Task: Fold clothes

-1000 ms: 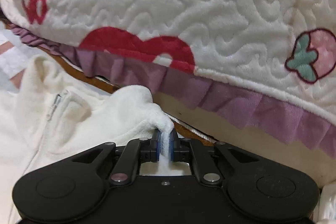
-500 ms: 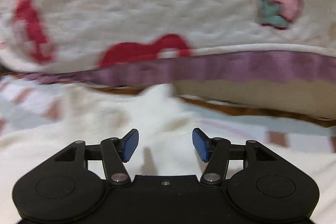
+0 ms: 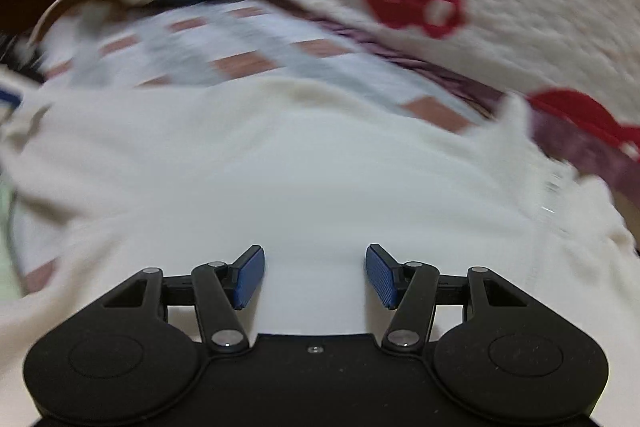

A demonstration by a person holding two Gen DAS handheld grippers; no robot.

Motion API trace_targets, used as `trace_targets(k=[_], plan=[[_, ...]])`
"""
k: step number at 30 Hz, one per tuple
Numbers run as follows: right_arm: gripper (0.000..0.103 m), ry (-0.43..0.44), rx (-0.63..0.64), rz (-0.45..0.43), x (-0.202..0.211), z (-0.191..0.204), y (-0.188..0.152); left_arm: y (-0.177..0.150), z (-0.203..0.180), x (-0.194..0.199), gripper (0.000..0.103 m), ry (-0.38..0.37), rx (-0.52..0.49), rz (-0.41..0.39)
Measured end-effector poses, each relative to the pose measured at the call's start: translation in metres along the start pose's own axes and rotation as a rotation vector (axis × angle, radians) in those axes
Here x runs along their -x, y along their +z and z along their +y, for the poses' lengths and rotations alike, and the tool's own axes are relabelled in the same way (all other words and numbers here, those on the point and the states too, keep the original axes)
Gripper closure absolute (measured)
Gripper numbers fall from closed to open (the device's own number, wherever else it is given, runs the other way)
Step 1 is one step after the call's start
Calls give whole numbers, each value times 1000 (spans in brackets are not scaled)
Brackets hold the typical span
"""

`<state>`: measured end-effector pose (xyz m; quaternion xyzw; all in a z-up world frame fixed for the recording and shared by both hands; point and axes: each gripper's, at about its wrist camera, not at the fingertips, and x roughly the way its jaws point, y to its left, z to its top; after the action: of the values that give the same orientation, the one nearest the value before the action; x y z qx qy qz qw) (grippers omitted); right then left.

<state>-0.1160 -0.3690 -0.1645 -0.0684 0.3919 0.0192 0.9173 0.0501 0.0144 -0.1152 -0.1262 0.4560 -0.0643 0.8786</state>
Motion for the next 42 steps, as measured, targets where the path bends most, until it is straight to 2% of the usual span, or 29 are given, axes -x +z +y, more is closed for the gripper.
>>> trace_targets(k=[3, 7, 10, 13, 17, 20, 22, 26, 34, 36, 38, 40, 42], plan=[[42, 22, 52, -6, 4, 27, -1, 1, 18, 6, 33, 80, 46, -32], [43, 70, 72, -16, 13, 51, -6, 3, 43, 22, 33, 108, 108, -76], [43, 102, 79, -26, 19, 65, -10, 3, 62, 27, 32, 89, 180, -67], [43, 189, 87, -11, 23, 75, -12, -2, 71, 29, 32, 69, 229, -52], [47, 262, 90, 8, 27, 85, -14, -10, 80, 34, 23, 14, 325, -74], [51, 280, 122, 12, 31, 94, -16, -11, 80, 27, 19, 1, 324, -37], [61, 286, 136, 17, 33, 98, -15, -11, 76, 23, 17, 14, 302, -21], [62, 300, 132, 24, 34, 98, -16, -10, 73, 14, 11, 26, 292, -15], [62, 321, 78, 20, 34, 92, -19, -9, 68, 1, 11, 70, 287, -3], [62, 326, 70, 23, 35, 92, -20, -9, 65, 8, 11, 45, 264, 3], [62, 340, 72, 34, 37, 91, -20, -8, 64, 21, 11, -22, 234, 24], [62, 364, 76, 57, 38, 89, -18, -5, 62, 39, 11, -83, 170, 43], [62, 394, 76, 83, 38, 86, -16, -1, 63, 60, 11, -87, 80, 61]])
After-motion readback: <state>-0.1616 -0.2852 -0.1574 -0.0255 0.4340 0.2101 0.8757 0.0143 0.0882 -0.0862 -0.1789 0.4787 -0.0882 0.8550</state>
